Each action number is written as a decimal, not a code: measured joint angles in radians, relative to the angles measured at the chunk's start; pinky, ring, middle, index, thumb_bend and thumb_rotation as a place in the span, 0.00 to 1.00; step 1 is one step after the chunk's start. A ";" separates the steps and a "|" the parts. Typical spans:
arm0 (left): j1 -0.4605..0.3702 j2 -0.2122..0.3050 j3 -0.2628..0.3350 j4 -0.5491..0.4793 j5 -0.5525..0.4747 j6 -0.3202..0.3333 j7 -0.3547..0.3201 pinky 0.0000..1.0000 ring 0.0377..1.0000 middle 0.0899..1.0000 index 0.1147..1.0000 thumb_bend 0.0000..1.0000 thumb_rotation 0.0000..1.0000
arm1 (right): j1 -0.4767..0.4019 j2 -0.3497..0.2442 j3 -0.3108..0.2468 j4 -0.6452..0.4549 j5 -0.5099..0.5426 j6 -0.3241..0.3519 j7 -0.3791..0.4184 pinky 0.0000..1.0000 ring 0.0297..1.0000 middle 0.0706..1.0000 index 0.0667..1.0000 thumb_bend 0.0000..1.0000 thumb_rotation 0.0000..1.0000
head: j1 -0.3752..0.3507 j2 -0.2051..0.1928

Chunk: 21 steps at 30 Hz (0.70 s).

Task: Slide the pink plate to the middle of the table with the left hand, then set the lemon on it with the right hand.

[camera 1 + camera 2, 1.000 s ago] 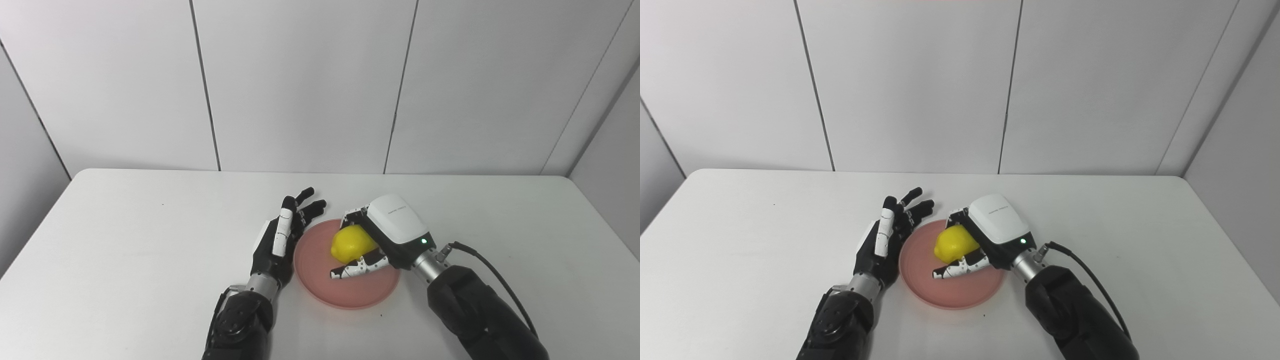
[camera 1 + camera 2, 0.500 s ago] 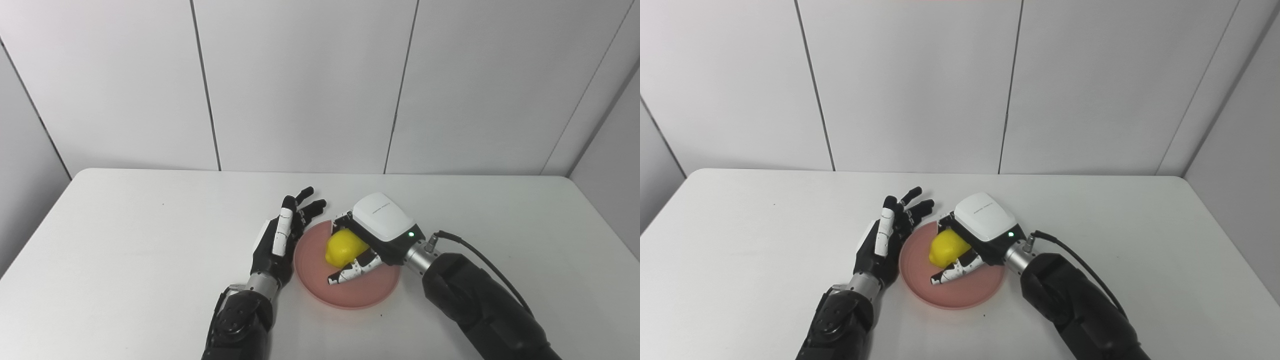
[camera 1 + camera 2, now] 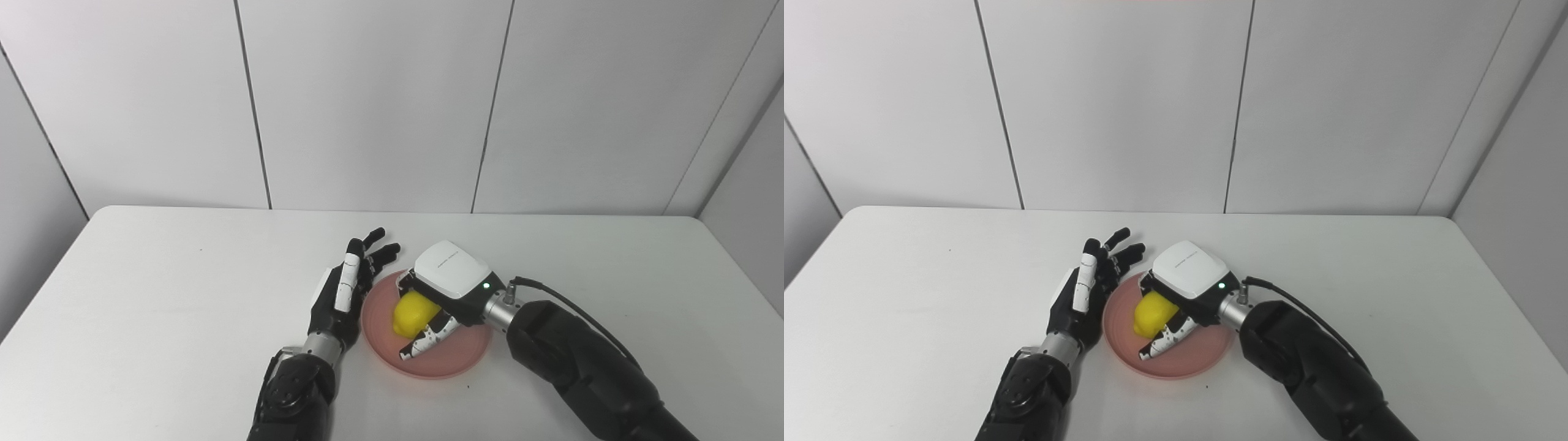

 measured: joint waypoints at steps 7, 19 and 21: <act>-0.001 0.001 0.000 0.000 0.000 0.000 0.000 1.00 0.88 0.78 0.85 0.88 0.94 | 0.000 -0.001 0.000 0.005 -0.010 -0.002 0.008 0.19 0.23 0.30 0.37 0.72 0.71 | 0.000 0.000; -0.004 0.004 0.001 0.003 -0.001 0.000 -0.003 1.00 0.91 0.80 0.85 0.89 0.94 | 0.000 0.000 -0.032 -0.039 -0.022 0.028 0.058 0.39 0.50 0.57 0.64 0.97 0.94 | 0.000 -0.003; -0.004 0.004 0.001 0.003 -0.001 0.000 -0.003 1.00 0.90 0.80 0.85 0.89 0.93 | 0.000 0.000 -0.038 -0.039 -0.019 0.028 0.073 0.45 0.54 0.61 0.66 1.00 0.94 | -0.005 -0.005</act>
